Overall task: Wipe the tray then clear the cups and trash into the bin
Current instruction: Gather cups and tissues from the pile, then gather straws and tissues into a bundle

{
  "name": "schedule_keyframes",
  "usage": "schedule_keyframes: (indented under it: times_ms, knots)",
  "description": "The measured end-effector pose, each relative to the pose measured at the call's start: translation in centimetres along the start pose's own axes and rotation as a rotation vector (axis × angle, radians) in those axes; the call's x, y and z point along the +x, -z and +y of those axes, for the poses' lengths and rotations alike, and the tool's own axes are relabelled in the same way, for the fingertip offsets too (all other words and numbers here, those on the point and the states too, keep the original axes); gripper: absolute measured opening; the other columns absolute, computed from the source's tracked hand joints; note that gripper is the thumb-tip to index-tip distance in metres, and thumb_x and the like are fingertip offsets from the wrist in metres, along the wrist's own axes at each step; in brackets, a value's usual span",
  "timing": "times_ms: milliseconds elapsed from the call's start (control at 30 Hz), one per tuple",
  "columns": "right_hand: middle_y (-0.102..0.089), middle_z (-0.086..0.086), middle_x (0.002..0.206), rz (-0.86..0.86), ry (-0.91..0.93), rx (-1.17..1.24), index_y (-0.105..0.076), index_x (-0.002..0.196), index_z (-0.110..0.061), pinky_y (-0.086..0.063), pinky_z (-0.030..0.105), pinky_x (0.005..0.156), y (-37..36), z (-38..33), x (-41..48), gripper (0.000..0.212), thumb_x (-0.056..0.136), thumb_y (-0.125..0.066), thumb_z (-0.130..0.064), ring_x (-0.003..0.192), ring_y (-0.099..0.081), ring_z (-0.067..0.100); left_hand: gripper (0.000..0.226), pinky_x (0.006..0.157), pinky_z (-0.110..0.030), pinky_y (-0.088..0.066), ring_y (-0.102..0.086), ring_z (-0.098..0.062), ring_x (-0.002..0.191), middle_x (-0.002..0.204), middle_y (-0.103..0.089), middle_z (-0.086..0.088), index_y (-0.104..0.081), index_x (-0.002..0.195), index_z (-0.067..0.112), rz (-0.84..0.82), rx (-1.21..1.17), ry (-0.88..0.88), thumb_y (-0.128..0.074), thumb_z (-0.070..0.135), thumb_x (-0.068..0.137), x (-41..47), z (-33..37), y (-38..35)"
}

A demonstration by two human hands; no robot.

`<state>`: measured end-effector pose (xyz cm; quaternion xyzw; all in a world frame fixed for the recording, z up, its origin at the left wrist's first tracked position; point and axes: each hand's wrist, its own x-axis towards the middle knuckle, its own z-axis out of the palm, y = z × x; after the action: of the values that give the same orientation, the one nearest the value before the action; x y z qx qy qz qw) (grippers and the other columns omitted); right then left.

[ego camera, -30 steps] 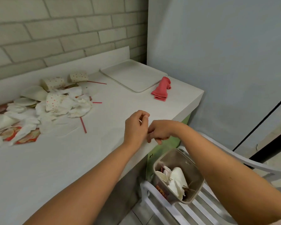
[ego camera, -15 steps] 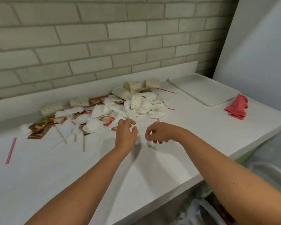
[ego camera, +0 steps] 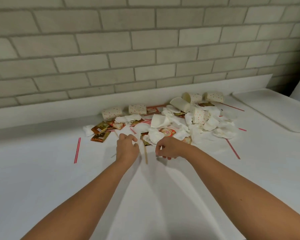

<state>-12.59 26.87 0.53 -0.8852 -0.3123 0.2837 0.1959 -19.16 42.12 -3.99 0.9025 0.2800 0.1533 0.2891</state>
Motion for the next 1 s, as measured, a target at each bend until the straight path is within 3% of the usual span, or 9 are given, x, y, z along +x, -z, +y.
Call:
schedule_keyframes:
  times_ms: [133, 267, 367, 433, 533, 633, 767, 900, 1000]
  knots:
    - [-0.06, 0.01, 0.082, 0.047, -0.042, -0.009, -0.064, 0.102, -0.003, -0.038, 0.019, 0.047, -0.9, -1.4, 1.9, 0.021, 0.09, -0.05, -0.014, 0.059, -0.052, 0.015, 0.022, 0.094, -0.033, -0.044, -0.048, -0.026, 0.114, 0.127, -0.043, -0.012, -0.059, 0.113, 0.01, 0.001, 0.047, 0.036, -0.053, 0.015, 0.092, 1.7, -1.5, 0.6]
    - [-0.056, 0.005, 0.067, 0.084, -0.092, -0.083, -0.066, 0.092, -0.007, -0.038, 0.02, 0.047, -1.6, -2.3, 3.5, 0.017, 0.088, -0.05, -0.011, 0.066, -0.054, 0.021, 0.048, 0.094, -0.036, -0.044, -0.046, -0.027, 0.116, 0.125, -0.045, -0.011, -0.054, 0.119, 0.009, -0.054, 0.187, 0.053, -0.057, 0.044, 0.087, 2.5, -1.8, 0.2]
    - [-0.057, 0.005, 0.079, 0.117, -0.117, -0.142, -0.059, 0.086, -0.011, -0.041, 0.023, 0.055, -2.3, -2.7, 4.6, 0.009, 0.086, -0.055, -0.018, 0.075, -0.054, 0.021, 0.059, 0.093, -0.034, -0.042, -0.047, -0.026, 0.117, 0.124, -0.048, -0.01, -0.051, 0.121, 0.009, -0.117, 0.359, 0.058, -0.056, 0.055, 0.083, 2.9, -1.5, -0.4]
    - [-0.055, 0.003, 0.079, 0.151, -0.121, -0.158, -0.055, 0.083, -0.012, -0.037, 0.022, 0.052, -3.0, -2.8, 5.2, 0.017, 0.084, -0.063, -0.027, 0.075, -0.052, 0.018, 0.042, 0.092, -0.033, -0.043, -0.05, -0.026, 0.115, 0.123, -0.052, -0.01, -0.052, 0.118, 0.009, -0.143, 0.414, 0.038, -0.052, 0.04, 0.091, 3.2, -1.2, -0.6]
    - [-0.043, -0.001, 0.063, 0.174, -0.152, -0.151, -0.043, 0.065, -0.014, -0.029, 0.021, 0.045, -3.8, -2.8, 5.7, 0.031, 0.082, -0.066, -0.025, 0.057, -0.043, 0.014, 0.023, 0.086, -0.03, -0.046, -0.057, -0.025, 0.109, 0.117, -0.059, -0.01, -0.056, 0.113, 0.007, -0.209, 0.42, 0.052, -0.046, 0.013, 0.093, 3.9, -1.0, -0.4]
    - [-0.037, -0.001, 0.059, 0.178, -0.172, -0.154, -0.034, 0.058, -0.016, -0.026, 0.02, 0.045, -4.3, -2.9, 5.8, 0.038, 0.082, -0.063, -0.012, 0.05, -0.034, 0.01, 0.025, 0.083, -0.026, -0.048, -0.06, -0.023, 0.107, 0.117, -0.061, -0.008, -0.058, 0.114, 0.007, -0.316, 0.443, 0.079, -0.047, 0.01, 0.092, 4.2, -0.6, 0.0]
    - [-0.042, 0.002, 0.062, 0.129, -0.21, -0.167, -0.04, 0.058, -0.013, -0.033, 0.02, 0.045, -4.4, -3.4, 5.7, 0.032, 0.072, -0.063, 0.004, 0.057, -0.046, 0.016, 0.032, 0.089, -0.026, -0.047, -0.055, -0.022, 0.114, 0.125, -0.056, -0.009, -0.055, 0.122, 0.007, -0.409, 0.522, 0.084, -0.048, 0.009, 0.091, 3.9, -0.7, 0.1]
    - [-0.045, 0.002, 0.059, 0.105, -0.22, -0.133, -0.042, 0.059, -0.012, -0.035, 0.02, 0.046, -4.4, -3.4, 5.5, 0.027, 0.072, -0.063, 0.0, 0.054, -0.045, 0.014, 0.036, 0.095, -0.028, -0.045, -0.051, -0.024, 0.12, 0.13, -0.051, -0.012, -0.05, 0.128, 0.003, -0.406, 0.537, 0.075, -0.045, 0.005, 0.092, 2.9, -1.1, 0.2]
    - [-0.044, 0.002, 0.058, 0.119, -0.222, -0.108, -0.04, 0.059, -0.012, -0.035, 0.021, 0.048, -4.7, -3.4, 5.5, 0.028, 0.075, -0.062, -0.006, 0.051, -0.042, 0.012, 0.034, 0.094, -0.029, -0.045, -0.053, -0.026, 0.118, 0.13, -0.052, -0.014, -0.048, 0.126, 0.001, -0.387, 0.407, 0.156, -0.038, 0.0, 0.094, 2.7, -1.6, 0.8]
